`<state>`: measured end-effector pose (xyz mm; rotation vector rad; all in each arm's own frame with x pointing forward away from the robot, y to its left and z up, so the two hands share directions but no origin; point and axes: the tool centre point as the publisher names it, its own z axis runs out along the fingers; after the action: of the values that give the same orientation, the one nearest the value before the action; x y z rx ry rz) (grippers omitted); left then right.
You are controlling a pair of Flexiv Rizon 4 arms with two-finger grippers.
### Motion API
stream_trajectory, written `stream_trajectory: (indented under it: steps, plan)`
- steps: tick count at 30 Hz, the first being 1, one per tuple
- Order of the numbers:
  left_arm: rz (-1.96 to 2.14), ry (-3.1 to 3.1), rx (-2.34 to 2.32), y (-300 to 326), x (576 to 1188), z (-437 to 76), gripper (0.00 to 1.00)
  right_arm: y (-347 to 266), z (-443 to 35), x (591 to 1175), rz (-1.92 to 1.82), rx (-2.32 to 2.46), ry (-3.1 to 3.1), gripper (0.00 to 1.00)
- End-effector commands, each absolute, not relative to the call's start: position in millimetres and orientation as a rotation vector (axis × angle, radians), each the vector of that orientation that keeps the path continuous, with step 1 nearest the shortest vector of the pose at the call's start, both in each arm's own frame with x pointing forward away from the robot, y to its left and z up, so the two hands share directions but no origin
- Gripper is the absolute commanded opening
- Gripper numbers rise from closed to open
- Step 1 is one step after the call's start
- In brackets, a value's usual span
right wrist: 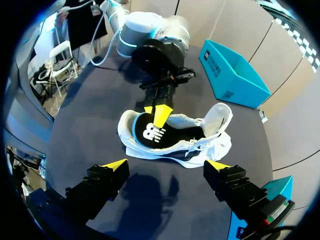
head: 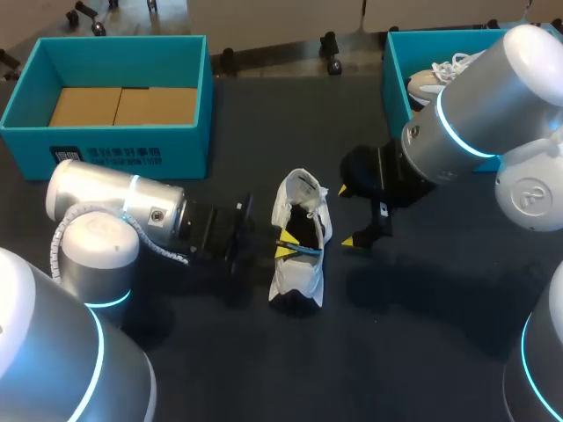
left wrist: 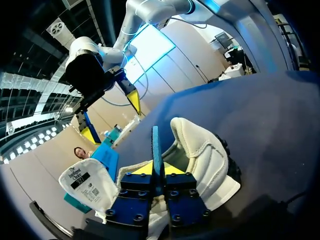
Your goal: Take the shoe out of the shoebox, open the shoe tongue, remove and reinsert the insole, then place the shoe into the shoebox
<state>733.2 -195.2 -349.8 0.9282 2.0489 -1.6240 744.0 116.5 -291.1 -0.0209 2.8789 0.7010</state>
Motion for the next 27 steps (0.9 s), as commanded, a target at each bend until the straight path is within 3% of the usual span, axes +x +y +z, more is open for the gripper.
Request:
stream_trajectory:
  steps: [1,3,6,8,10,11,12,13,27]
  plan:
    - [-1.654,2.019,0.910,-188.2,728.6,-339.3,0.72,117.4,-292.0,743.8,0.701,-0.020,2.878,1.00]
    - [-1.674,2.002,0.906,-186.0,726.1,-331.8,0.71,117.4,-292.0,743.8,0.701,-0.020,2.878,1.00]
    - [-1.691,1.987,0.912,-185.2,721.3,-325.8,0.59,117.4,-292.0,743.8,0.701,-0.020,2.878,1.00]
    - [-1.703,1.985,0.923,-186.7,718.1,-325.7,0.43,117.4,-292.0,743.8,0.701,-0.020,2.878,1.00]
    - [-1.711,1.994,0.933,-189.4,716.2,-328.4,0.33,117.4,-292.0,743.8,0.701,-0.020,2.878,1.00]
    - [-1.706,1.997,0.939,-190.4,715.8,-330.0,0.24,117.4,-292.0,743.8,0.701,-0.020,2.878,1.00]
    - [-1.713,2.009,0.944,-191.8,715.3,-332.4,0.06,117.4,-292.0,743.8,0.701,-0.020,2.878,1.00]
    - [-1.708,2.010,0.951,-192.7,714.8,-334.2,0.00,117.4,-292.0,743.8,0.701,-0.020,2.878,1.00]
    - [-1.634,2.058,0.993,-196.5,726.8,-361.7,0.00,117.4,-292.0,743.8,0.701,-0.020,2.878,1.00]
